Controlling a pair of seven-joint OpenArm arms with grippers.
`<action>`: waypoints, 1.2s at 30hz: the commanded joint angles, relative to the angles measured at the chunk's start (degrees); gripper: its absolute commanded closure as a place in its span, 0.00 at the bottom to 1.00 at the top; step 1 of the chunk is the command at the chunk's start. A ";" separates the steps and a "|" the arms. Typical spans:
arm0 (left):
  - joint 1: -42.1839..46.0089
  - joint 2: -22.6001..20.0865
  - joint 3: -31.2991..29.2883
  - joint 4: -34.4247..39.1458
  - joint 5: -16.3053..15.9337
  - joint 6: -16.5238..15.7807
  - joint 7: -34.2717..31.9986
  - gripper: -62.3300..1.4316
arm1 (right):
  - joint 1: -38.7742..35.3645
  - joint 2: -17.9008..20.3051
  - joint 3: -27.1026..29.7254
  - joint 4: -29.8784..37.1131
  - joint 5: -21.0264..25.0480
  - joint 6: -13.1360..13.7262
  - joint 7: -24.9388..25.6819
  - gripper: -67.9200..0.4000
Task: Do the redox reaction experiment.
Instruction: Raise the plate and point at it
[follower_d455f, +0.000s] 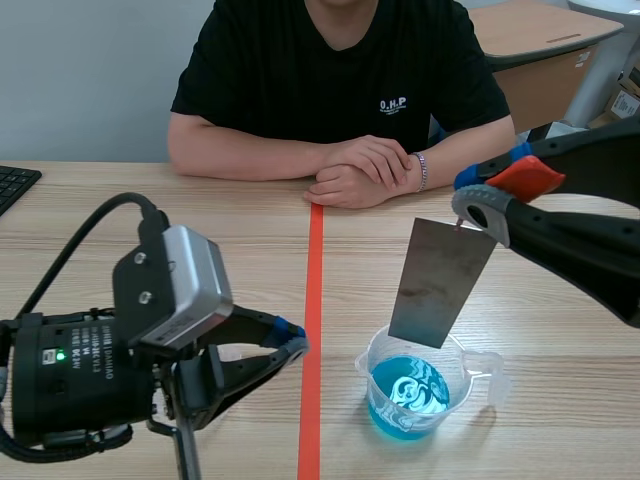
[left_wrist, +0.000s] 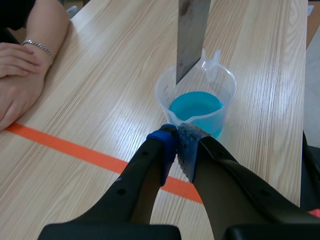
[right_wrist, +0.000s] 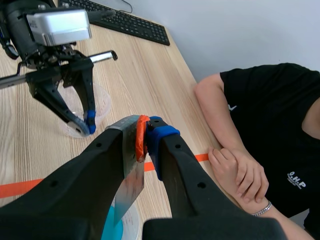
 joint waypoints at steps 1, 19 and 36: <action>-1.77 1.46 1.20 0.79 0.35 0.15 0.00 0.91 | -0.11 0.79 0.87 1.18 1.18 0.33 0.59 0.97; -8.68 12.59 5.97 -8.31 5.62 0.13 2.14 0.91 | -0.11 0.79 0.87 1.18 1.18 0.33 0.55 0.97; -9.60 12.87 5.99 -8.31 5.55 0.15 2.19 0.91 | -0.11 0.79 0.87 1.18 1.18 0.33 0.52 0.97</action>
